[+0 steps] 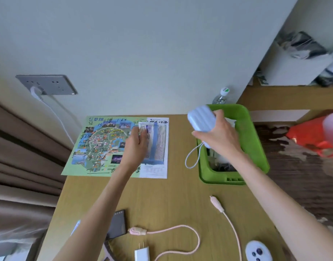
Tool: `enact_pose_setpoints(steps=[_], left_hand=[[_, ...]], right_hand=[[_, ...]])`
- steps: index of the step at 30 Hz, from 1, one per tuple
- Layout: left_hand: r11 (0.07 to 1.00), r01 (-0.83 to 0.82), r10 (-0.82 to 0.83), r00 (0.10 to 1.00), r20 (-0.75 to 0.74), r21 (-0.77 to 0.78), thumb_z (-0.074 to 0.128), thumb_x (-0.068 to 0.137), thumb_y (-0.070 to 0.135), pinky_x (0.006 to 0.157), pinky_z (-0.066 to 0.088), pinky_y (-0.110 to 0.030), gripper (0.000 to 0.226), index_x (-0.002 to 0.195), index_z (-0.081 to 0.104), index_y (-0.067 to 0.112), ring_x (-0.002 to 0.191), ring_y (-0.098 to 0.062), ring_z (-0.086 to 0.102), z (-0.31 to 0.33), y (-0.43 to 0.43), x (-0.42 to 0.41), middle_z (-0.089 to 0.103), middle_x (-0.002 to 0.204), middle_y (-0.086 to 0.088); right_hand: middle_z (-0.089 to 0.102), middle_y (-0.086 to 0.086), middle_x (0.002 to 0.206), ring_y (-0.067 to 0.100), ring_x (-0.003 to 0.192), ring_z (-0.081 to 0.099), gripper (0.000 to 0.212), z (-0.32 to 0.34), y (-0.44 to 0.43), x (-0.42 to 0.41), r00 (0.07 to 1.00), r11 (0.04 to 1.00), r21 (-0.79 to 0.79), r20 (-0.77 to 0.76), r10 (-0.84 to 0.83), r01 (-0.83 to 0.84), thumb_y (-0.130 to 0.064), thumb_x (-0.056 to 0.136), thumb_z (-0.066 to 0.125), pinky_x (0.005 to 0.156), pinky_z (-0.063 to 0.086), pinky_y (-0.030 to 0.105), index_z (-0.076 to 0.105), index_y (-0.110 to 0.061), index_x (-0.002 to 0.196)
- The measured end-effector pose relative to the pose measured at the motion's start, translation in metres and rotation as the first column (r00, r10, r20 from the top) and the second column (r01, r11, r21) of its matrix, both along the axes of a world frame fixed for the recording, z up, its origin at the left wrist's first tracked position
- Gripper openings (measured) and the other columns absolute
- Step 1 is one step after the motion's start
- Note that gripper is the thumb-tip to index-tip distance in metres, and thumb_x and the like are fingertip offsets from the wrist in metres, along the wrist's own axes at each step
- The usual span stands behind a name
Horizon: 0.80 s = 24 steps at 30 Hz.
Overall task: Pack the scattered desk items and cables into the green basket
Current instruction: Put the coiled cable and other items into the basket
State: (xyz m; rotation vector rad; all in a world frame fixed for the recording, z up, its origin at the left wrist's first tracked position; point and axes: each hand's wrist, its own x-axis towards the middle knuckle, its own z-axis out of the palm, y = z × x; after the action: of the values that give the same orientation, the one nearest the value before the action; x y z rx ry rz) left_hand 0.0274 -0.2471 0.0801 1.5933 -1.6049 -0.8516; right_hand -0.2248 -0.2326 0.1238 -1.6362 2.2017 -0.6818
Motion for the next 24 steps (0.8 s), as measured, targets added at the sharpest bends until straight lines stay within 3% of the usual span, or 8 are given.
enact_pose_setpoints(steps=[5,9,11,13,16,19,22,24], left_hand=[[0.997,0.077,-0.076,0.994,-0.079,0.019,0.037,0.103,0.029,0.046,0.026,-0.026,0.029,0.078,0.035,0.014,0.052,-0.015,0.029,0.020,-0.015,-0.049,0.037,0.061,0.000],[0.990,0.117,-0.104,0.983,-0.153,0.075,0.037,0.103,0.035,0.050,0.028,-0.030,0.036,0.091,0.041,0.001,0.057,-0.016,0.035,0.023,-0.025,-0.069,0.042,0.068,-0.006],[0.987,0.126,-0.109,0.980,-0.166,0.100,0.038,0.102,0.036,0.055,0.033,-0.033,0.039,0.098,0.044,-0.002,0.064,-0.017,0.043,0.021,-0.029,-0.077,0.049,0.076,-0.010],[0.985,0.130,-0.112,0.981,-0.158,0.112,0.039,0.102,0.037,0.052,0.035,-0.026,0.037,0.101,0.045,0.000,0.063,-0.018,0.044,0.018,-0.033,-0.085,0.051,0.076,-0.008],[0.979,0.165,-0.141,0.973,-0.182,0.121,0.041,0.102,0.034,0.042,0.031,-0.013,0.027,0.102,0.044,0.007,0.057,-0.011,0.042,0.015,-0.036,-0.097,0.049,0.070,0.000],[0.962,0.231,-0.199,0.958,-0.208,0.144,0.041,0.102,0.025,0.046,0.036,-0.012,0.015,0.106,0.040,0.011,0.052,0.001,0.046,0.018,-0.038,-0.111,0.052,0.073,0.003],[0.932,0.303,-0.242,0.929,-0.279,0.199,0.044,0.098,0.015,0.074,0.054,-0.035,0.018,0.114,0.037,0.012,0.089,-0.020,0.065,0.027,-0.040,-0.132,0.063,0.105,-0.010],[0.921,0.336,-0.276,0.920,-0.277,0.199,0.047,0.097,0.012,0.085,0.053,-0.049,0.026,0.120,0.034,0.011,0.102,-0.031,0.064,0.034,-0.039,-0.151,0.063,0.115,-0.015]], right_hand=[[0.058,0.006,0.097,0.027,0.076,0.051,0.067,-0.013,-0.006,-0.076,0.972,0.964,0.134,-0.077,-0.220,0.229,-0.051,0.064,0.076,0.058,0.037,0.033,0.038,-0.013,0.104],[0.065,0.015,0.107,0.033,0.088,0.064,0.084,-0.038,-0.017,-0.091,0.960,0.944,0.243,-0.221,-0.171,0.224,-0.057,0.072,0.071,0.059,0.040,0.031,0.039,0.003,0.123],[0.064,0.016,0.112,0.032,0.096,0.065,0.097,-0.049,-0.024,-0.084,0.961,0.927,0.316,-0.249,-0.122,0.200,-0.061,0.078,0.065,0.059,0.041,0.030,0.031,0.009,0.136],[0.062,0.015,0.118,0.031,0.101,0.064,0.099,-0.060,-0.030,-0.076,0.961,0.901,0.393,-0.266,-0.082,0.185,-0.063,0.082,0.058,0.064,0.042,0.031,0.025,0.009,0.140],[0.060,0.015,0.122,0.029,0.106,0.062,0.094,-0.073,-0.033,-0.073,0.960,0.867,0.462,-0.273,-0.062,0.188,-0.066,0.085,0.052,0.068,0.041,0.030,0.028,0.009,0.138],[0.060,0.015,0.121,0.029,0.106,0.062,0.083,-0.075,-0.032,-0.074,0.945,0.863,0.471,-0.326,-0.021,0.181,-0.064,0.087,0.052,0.068,0.040,0.030,0.038,0.005,0.131],[0.060,0.013,0.121,0.028,0.108,0.060,0.061,-0.061,-0.030,-0.079,0.911,0.895,0.426,-0.408,0.064,0.128,-0.052,0.091,0.055,0.070,0.038,0.031,0.051,-0.001,0.124],[0.057,0.011,0.119,0.027,0.109,0.056,0.040,-0.046,-0.023,-0.087,0.882,0.961,0.274,-0.462,0.095,0.040,-0.035,0.094,0.056,0.072,0.040,0.032,0.055,-0.004,0.119]])
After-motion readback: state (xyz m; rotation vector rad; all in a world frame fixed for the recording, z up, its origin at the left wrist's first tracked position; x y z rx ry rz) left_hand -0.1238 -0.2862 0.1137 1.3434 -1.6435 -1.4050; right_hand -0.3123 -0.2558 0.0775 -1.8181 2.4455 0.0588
